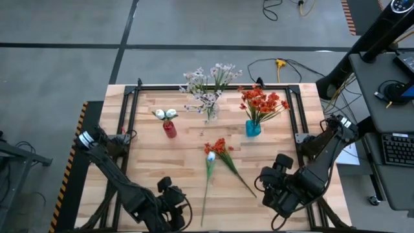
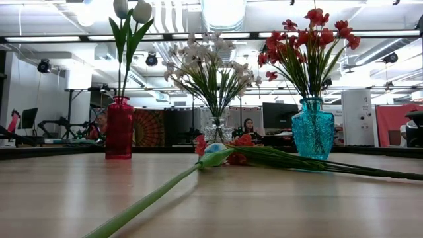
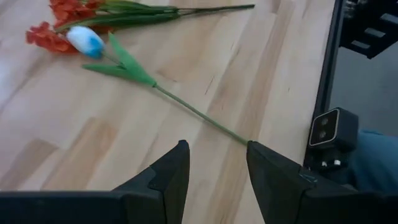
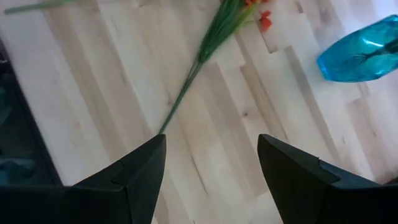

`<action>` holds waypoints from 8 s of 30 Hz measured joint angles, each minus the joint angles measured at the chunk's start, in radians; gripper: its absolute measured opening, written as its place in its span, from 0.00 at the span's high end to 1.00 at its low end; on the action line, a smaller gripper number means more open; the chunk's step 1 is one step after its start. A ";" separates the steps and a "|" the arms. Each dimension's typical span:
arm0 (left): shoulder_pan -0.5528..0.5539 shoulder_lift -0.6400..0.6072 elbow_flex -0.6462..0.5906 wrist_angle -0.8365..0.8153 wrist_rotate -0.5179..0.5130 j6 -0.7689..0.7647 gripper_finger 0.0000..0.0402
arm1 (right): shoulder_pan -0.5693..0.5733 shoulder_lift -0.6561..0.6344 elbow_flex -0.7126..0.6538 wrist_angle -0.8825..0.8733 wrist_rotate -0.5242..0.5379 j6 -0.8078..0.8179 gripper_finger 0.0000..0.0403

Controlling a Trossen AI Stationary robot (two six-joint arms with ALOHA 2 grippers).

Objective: Sort flowers into vase by color
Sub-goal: Put the white flower into the red vase

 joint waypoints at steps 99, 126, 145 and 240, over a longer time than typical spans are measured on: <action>-0.066 -0.346 -0.006 0.015 -0.468 0.856 1.00 | -0.160 -0.157 -0.395 0.774 0.398 -0.753 0.39; 0.056 -0.521 -0.914 1.877 -0.021 1.617 1.00 | -0.219 -0.055 -0.610 1.885 0.309 -1.254 0.39; 0.064 -0.325 -0.887 2.362 -0.085 1.995 1.00 | -0.350 0.141 -0.515 2.056 0.115 -1.288 0.39; 0.970 -0.854 -1.364 2.363 0.164 1.410 1.00 | -0.423 0.139 -0.518 2.007 0.116 -1.274 0.39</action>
